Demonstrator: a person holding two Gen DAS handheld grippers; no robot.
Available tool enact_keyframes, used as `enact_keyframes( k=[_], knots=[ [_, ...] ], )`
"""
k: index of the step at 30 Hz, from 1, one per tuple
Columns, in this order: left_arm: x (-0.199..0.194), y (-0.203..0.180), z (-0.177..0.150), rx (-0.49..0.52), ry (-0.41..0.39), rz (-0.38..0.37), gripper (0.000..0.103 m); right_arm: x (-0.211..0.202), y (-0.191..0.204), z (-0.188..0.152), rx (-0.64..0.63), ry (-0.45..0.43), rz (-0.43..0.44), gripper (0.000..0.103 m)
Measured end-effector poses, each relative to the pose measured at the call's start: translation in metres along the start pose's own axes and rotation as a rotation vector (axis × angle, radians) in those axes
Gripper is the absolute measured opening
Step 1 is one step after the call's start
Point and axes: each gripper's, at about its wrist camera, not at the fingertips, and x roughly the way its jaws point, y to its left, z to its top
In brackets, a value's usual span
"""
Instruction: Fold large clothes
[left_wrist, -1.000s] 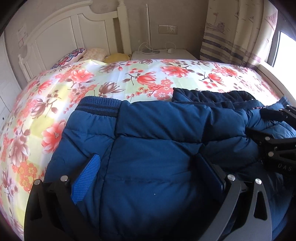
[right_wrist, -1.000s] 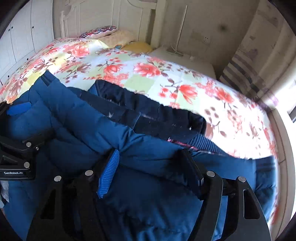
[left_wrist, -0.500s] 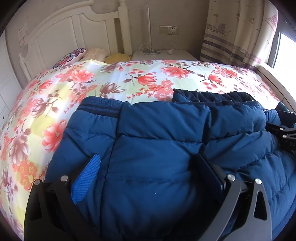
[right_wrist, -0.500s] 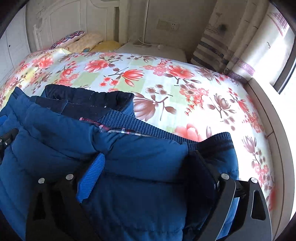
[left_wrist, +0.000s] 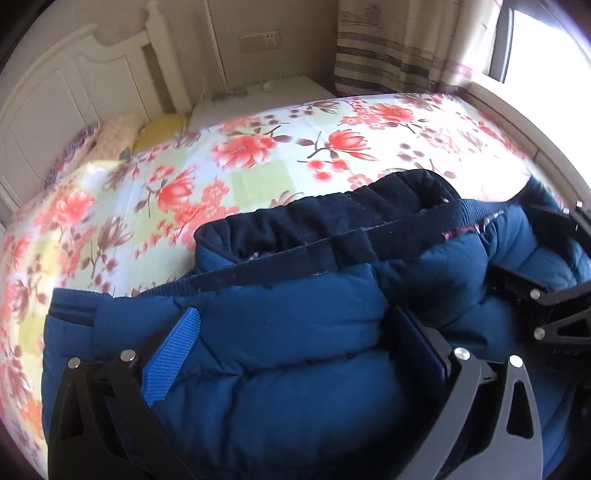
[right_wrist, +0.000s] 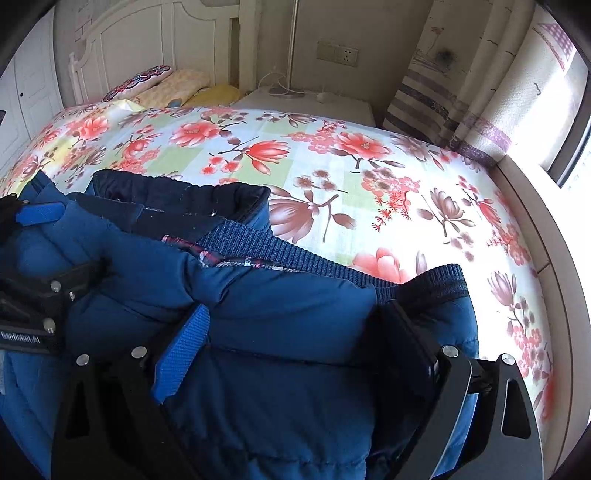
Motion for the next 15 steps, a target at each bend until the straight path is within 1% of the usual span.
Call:
enact_keyframes(
  k=[1, 2, 3, 4, 5, 6, 7, 8, 9, 10, 11, 12, 15],
  knots=[
    [-0.004, 0.005, 0.000, -0.008, -0.010, -0.006, 0.101, 0.000, 0.000, 0.000, 0.001, -0.001, 0.001, 0.089],
    [-0.012, 0.014, -0.002, -0.026, -0.038, 0.009, 0.101, 0.000, 0.000, 0.000, 0.002, -0.003, 0.003, 0.090],
    [-0.018, 0.023, -0.005, -0.043, -0.059, 0.033, 0.101, -0.001, -0.001, -0.001, 0.004, -0.004, 0.006, 0.090],
    [-0.026, 0.044, -0.007, -0.076, -0.086, 0.063, 0.101, -0.001, -0.001, -0.001, 0.008, -0.005, 0.012, 0.090],
    [-0.031, 0.062, -0.010, -0.105, -0.097, 0.093, 0.101, -0.001, -0.002, -0.001, 0.011, -0.005, 0.015, 0.090],
    [-0.032, 0.083, -0.015, -0.131, -0.091, 0.136, 0.101, -0.001, -0.002, -0.001, 0.013, -0.005, 0.017, 0.090],
    [-0.031, 0.096, -0.019, -0.143, -0.077, 0.165, 0.101, 0.000, -0.002, -0.001, 0.014, -0.004, 0.018, 0.090],
    [-0.023, 0.115, -0.026, -0.157, -0.042, 0.201, 0.101, 0.000, -0.002, 0.000, 0.015, -0.003, 0.019, 0.090],
    [-0.015, 0.127, -0.032, -0.173, -0.013, 0.196, 0.101, 0.000, -0.002, -0.001, 0.016, -0.004, 0.021, 0.090],
    [-0.007, 0.145, -0.039, -0.234, 0.016, 0.103, 0.101, 0.000, -0.002, 0.000, 0.018, -0.003, 0.023, 0.090],
    [-0.004, 0.158, -0.043, -0.298, 0.021, 0.039, 0.101, 0.000, -0.001, -0.001, 0.016, -0.002, 0.021, 0.090],
    [-0.005, 0.164, -0.044, -0.332, 0.019, 0.035, 0.101, 0.000, -0.001, -0.001, 0.014, -0.002, 0.018, 0.090],
    [-0.007, 0.160, -0.044, -0.316, 0.005, 0.071, 0.101, 0.001, 0.000, 0.001, 0.004, 0.007, 0.009, 0.091]
  ],
)
